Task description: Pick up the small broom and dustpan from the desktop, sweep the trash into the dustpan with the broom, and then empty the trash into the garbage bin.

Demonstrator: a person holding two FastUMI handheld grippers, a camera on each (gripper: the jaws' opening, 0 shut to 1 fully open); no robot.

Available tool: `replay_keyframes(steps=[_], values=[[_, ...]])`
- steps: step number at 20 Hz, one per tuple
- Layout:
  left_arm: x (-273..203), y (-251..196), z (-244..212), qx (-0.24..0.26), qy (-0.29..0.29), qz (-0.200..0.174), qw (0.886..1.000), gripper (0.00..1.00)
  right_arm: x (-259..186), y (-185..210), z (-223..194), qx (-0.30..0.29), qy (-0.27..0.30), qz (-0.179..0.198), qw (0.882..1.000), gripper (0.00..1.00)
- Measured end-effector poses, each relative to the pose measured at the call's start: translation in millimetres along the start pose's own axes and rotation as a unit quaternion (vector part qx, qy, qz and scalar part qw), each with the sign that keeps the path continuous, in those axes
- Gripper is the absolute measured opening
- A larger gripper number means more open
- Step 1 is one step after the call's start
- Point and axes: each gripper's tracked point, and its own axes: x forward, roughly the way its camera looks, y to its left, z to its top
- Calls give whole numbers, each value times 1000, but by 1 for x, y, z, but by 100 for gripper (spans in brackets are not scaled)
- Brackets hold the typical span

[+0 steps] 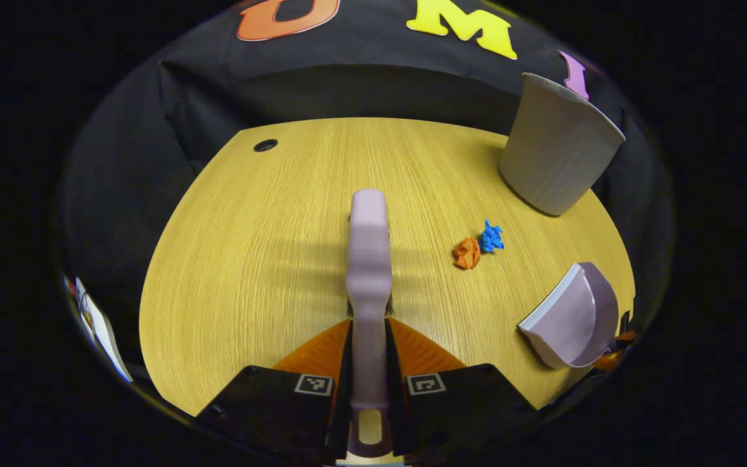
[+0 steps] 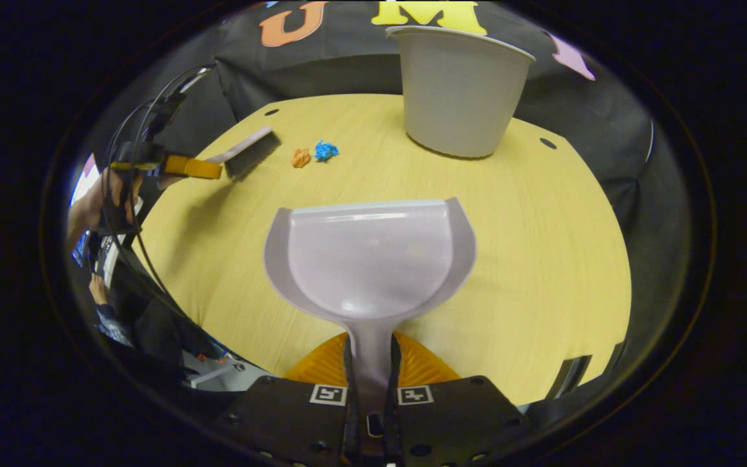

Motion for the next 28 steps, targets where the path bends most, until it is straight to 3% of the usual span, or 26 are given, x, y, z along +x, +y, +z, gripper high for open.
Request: replay_keyframes(steps=[5,15,20,25,27,28], values=[[5,-26,9,63,1,-50,997,28,4,0,5,-17,7,7,1000,13],[27,-65,37,148,7,-106,983,28,13,-3,28,-47,20,14,999,13],[18,-90,59,224,17,-156,962,27,17,-7,24,-53,37,18,998,13],[-1,-120,88,268,34,-223,937,27,18,-8,25,-54,45,21,997,13],[-16,-123,59,284,41,-245,926,27,18,-8,24,-53,44,23,997,13],[-6,-137,72,288,44,-255,922,27,18,-8,24,-52,42,24,997,13]])
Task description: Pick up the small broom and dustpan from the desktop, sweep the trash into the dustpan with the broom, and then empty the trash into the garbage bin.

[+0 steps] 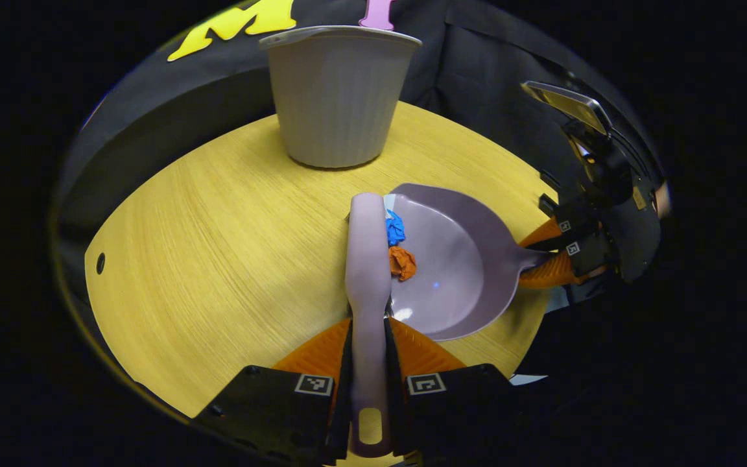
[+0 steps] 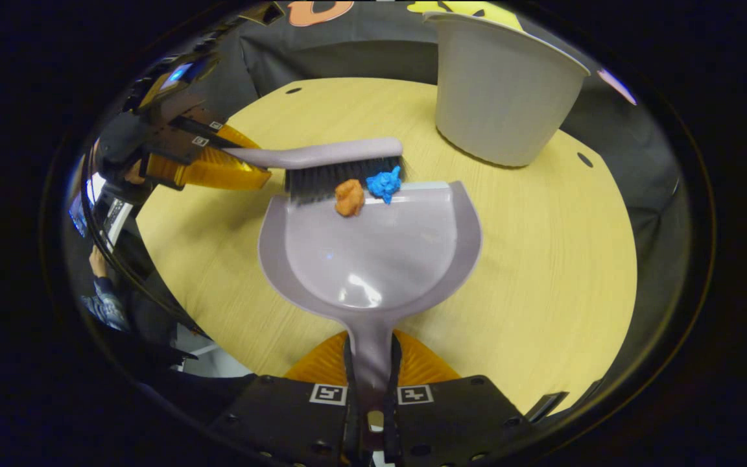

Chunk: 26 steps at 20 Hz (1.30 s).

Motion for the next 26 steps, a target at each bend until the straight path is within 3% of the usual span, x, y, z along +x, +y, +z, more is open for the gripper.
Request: replay_keyframes(steps=[4,13,20,26], values=[[-9,-16,8,-4,-3,-6,1000,28,0,0,2,7,-11,5,1000,13],[-34,30,-10,-114,-42,98,988,28,-1,1,0,24,-32,7,999,13],[-69,64,-40,-193,-58,178,963,27,-9,1,1,41,-51,11,998,13],[-112,84,-65,-257,-57,253,931,28,-54,0,13,60,-86,19,994,13]])
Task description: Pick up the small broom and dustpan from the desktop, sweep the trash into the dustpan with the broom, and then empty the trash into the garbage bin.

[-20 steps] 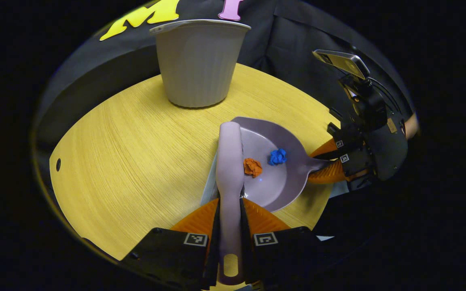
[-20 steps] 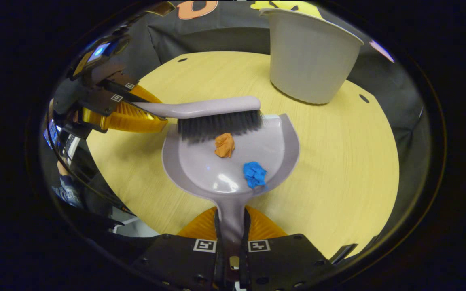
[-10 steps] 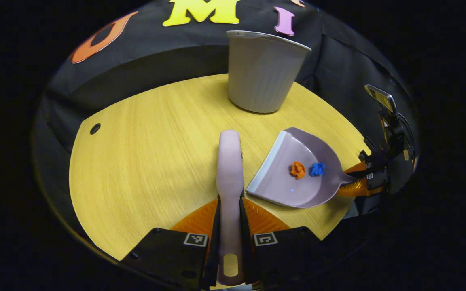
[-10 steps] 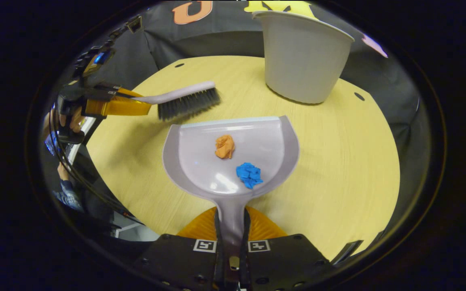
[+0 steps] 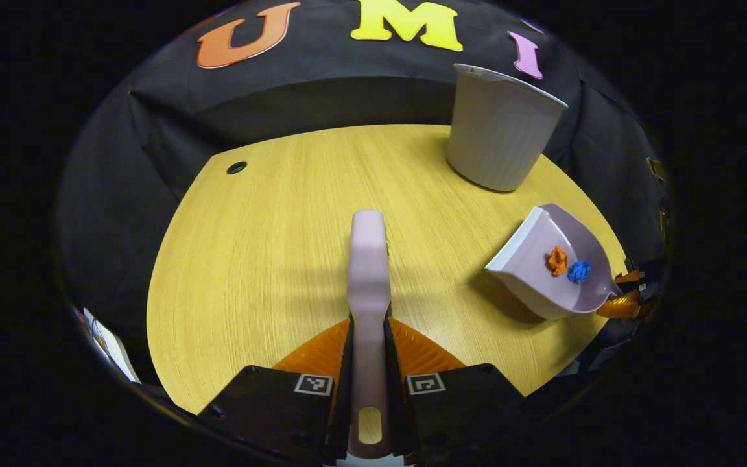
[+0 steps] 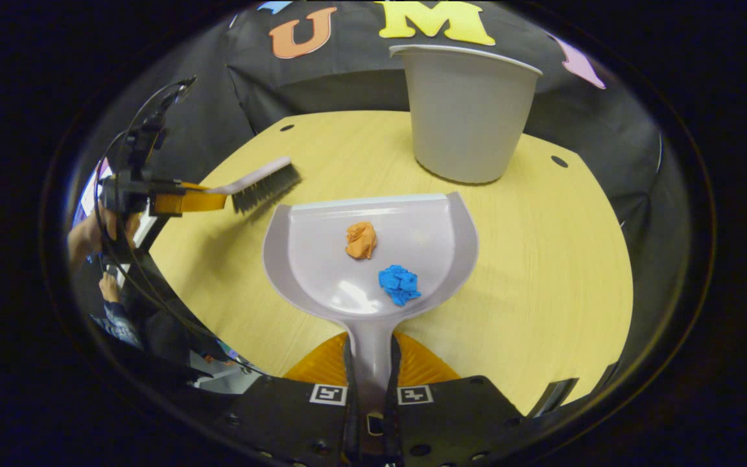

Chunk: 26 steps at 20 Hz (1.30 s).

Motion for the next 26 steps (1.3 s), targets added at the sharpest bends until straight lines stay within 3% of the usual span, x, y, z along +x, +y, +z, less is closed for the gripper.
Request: replay_keyframes(steps=[7,12,15,20,23,26], values=[[-35,36,12,-60,-19,39,997,27,-102,14,73,-54,-4,24,998,13],[-49,54,35,-59,-39,52,996,27,-176,-20,150,-34,-11,9,999,13],[-58,56,42,-57,-46,48,996,28,-202,-57,207,-31,-12,-27,999,11],[-75,58,62,-60,-55,45,996,28,-201,-132,295,-69,37,-118,990,13],[-84,56,81,-52,-64,50,995,28,-180,-161,329,-84,82,-150,982,13],[-91,50,98,-48,-69,50,995,28,-158,-180,349,-139,138,-182,964,13]])
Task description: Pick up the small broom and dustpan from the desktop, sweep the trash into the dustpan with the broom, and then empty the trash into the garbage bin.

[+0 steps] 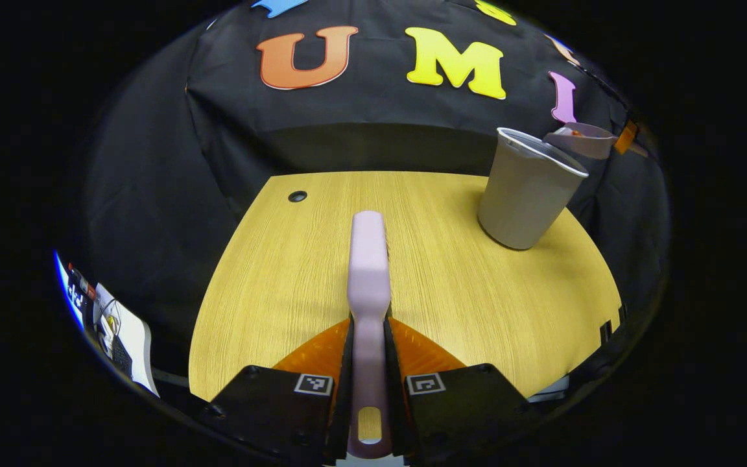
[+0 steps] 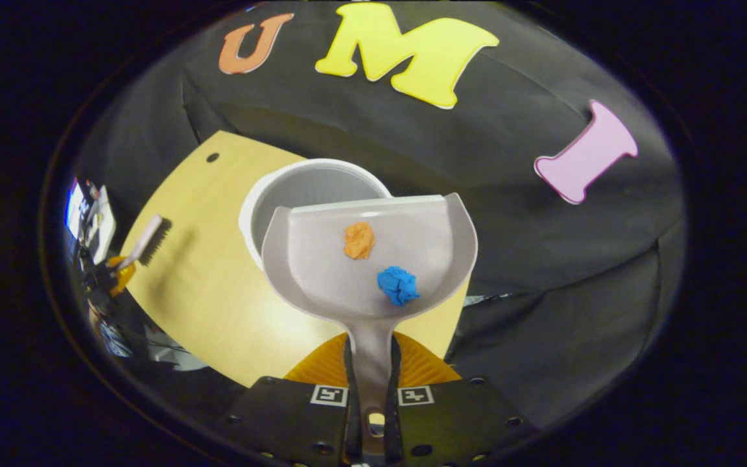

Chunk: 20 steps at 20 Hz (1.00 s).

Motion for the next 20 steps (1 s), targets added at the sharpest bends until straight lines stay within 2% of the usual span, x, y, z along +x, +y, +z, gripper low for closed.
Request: replay_keyframes(steps=[5,9,11,17,20], values=[[-12,-15,24,13,-13,-3,1000,27,20,-10,20,-86,54,-45,994,13],[-8,-26,35,22,-14,-4,1000,27,12,-9,46,-168,57,-98,979,13],[-7,-33,40,21,-18,-10,1000,27,15,-10,47,-186,64,-104,975,13],[-9,-47,58,16,-40,-22,999,27,8,-7,39,-157,36,-93,982,13],[-12,-49,61,26,-44,-22,998,27,-10,-5,29,-108,-22,-93,990,13]])
